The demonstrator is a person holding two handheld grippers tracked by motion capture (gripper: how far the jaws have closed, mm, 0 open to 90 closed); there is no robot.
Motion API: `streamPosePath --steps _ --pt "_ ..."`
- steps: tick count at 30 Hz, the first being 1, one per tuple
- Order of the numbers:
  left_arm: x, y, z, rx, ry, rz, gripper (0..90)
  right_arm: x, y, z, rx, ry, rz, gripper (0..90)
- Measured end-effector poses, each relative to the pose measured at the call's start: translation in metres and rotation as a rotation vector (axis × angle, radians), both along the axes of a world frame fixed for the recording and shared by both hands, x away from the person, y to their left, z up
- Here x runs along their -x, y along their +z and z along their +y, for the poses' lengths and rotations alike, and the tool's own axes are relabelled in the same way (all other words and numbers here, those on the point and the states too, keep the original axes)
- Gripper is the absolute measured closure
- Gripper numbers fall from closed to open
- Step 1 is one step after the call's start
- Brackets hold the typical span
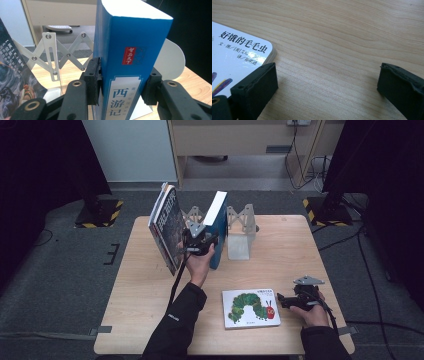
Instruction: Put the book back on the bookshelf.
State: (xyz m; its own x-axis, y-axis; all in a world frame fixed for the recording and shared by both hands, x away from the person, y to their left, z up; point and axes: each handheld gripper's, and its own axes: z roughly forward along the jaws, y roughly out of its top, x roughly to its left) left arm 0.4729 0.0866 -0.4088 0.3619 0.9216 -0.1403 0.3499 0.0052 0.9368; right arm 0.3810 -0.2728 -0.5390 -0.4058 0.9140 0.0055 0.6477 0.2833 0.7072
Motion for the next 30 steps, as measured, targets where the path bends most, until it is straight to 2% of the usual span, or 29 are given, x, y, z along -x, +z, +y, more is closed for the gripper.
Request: streamPosePath --steps 6,7,9,13,16,17,19,22,30 --pt "0.000 -0.003 -0.001 0.000 -0.035 -0.019 54.1 0.000 0.000 0.000 0.000 0.000 0.000 3.2" --pt "0.003 -0.006 0.002 0.018 -0.053 -0.015 53.4 0.000 0.000 0.000 0.000 0.000 0.000 3.1" --pt "0.005 -0.007 0.003 0.023 -0.057 -0.014 53.3 0.000 0.000 0.000 0.000 0.000 0.000 3.1" --pt "0.010 -0.019 0.006 0.020 -0.064 0.011 54.1 0.000 0.000 0.000 0.001 0.000 -0.001 3.2" --pt "0.009 -0.018 0.005 0.032 -0.061 0.023 55.2 0.000 0.000 0.000 0.001 -0.001 -0.001 3.2" --pt "0.009 -0.015 0.002 -0.006 -0.048 0.024 56.0 0.000 0.000 0.000 0.001 -0.001 -0.001 3.2" --pt "0.009 -0.013 0.000 -0.009 -0.045 0.032 56.5 0.000 0.000 0.000 0.001 -0.001 -0.001 3.2" --pt "0.007 -0.012 -0.004 0.003 -0.049 0.040 56.5 0.000 0.000 0.000 0.001 -0.001 -0.001 3.2" --pt "0.004 -0.010 -0.012 -0.001 -0.069 0.043 55.8 0.000 0.000 0.000 0.001 -0.001 -0.001 3.2"
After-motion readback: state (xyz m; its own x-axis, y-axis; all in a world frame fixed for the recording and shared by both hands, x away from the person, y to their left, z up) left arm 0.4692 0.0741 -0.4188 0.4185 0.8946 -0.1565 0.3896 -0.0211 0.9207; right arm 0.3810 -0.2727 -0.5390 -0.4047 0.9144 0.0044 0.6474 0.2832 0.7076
